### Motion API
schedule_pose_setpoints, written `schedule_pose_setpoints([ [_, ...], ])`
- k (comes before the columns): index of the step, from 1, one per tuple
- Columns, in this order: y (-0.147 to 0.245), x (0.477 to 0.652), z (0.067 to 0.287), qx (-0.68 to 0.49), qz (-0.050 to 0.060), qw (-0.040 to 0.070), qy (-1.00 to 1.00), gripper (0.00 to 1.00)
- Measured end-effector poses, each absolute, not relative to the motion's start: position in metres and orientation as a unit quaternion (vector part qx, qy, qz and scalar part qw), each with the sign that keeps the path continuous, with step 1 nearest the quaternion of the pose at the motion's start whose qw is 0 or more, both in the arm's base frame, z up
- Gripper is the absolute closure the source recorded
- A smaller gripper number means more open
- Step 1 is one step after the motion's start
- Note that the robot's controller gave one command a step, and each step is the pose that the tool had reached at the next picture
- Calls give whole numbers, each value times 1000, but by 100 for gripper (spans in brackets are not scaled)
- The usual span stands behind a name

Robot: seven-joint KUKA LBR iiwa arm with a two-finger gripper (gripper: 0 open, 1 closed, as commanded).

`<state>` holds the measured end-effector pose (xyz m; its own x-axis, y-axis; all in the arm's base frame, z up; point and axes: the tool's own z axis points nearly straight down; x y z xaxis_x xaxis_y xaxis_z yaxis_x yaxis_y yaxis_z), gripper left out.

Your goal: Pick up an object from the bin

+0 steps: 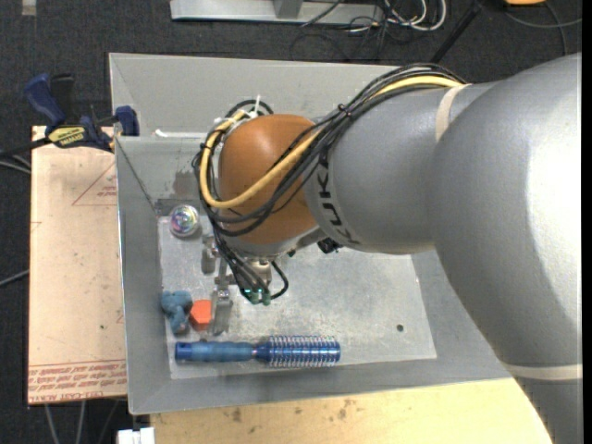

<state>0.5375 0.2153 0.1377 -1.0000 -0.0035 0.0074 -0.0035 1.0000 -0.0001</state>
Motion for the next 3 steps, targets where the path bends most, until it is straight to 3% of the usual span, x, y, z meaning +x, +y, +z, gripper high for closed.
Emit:
schedule_pose_setpoints([
  [1, 185, 487, 70, 52, -2, -5, -999, 0],
  [3, 167, 482, 123, 178, -1, -2, -984, 0],
])
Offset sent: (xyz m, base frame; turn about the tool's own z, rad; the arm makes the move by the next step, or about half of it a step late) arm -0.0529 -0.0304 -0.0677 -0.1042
